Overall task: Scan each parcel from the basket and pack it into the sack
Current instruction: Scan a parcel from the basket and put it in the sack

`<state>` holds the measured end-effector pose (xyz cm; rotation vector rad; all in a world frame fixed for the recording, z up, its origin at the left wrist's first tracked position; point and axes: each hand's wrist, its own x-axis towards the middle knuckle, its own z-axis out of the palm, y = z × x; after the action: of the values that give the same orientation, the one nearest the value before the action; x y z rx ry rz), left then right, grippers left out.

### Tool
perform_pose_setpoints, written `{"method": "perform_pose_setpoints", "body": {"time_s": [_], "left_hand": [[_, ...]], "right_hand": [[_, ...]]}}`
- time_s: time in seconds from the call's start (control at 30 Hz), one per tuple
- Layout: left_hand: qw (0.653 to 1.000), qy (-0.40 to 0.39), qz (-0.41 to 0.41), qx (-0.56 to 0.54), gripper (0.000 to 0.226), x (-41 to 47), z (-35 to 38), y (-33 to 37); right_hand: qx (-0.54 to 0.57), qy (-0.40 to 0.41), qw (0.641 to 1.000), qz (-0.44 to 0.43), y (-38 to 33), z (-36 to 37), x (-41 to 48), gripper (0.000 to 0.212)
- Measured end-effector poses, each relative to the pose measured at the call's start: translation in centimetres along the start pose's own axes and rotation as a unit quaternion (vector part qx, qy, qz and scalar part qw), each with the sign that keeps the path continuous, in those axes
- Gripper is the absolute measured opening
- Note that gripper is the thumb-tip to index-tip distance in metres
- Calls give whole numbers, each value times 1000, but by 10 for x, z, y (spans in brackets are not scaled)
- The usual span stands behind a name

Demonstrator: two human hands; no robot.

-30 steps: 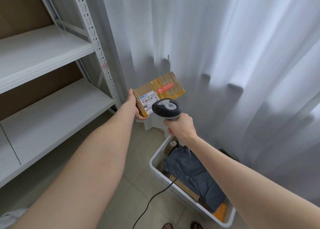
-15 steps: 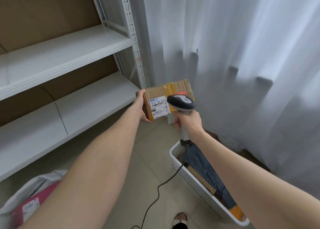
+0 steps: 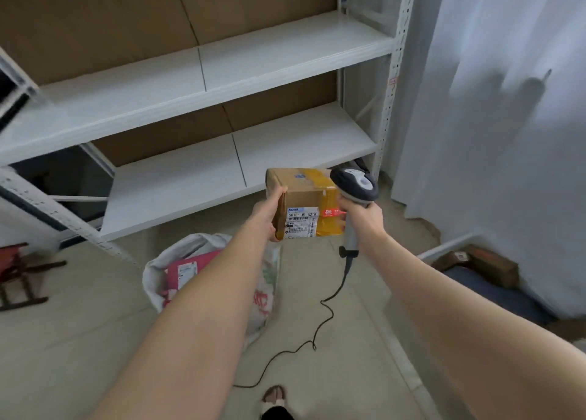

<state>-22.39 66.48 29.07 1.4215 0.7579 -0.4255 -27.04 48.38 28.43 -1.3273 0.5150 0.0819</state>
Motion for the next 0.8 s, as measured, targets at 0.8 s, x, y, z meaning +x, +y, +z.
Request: {"method": "perform_pose_setpoints", "body": {"time_s": [0.8], "left_hand": [[911, 231, 94, 327, 86, 267, -348, -70]], "right_hand": [[17, 50, 982, 182, 280, 336, 105, 20]]}}
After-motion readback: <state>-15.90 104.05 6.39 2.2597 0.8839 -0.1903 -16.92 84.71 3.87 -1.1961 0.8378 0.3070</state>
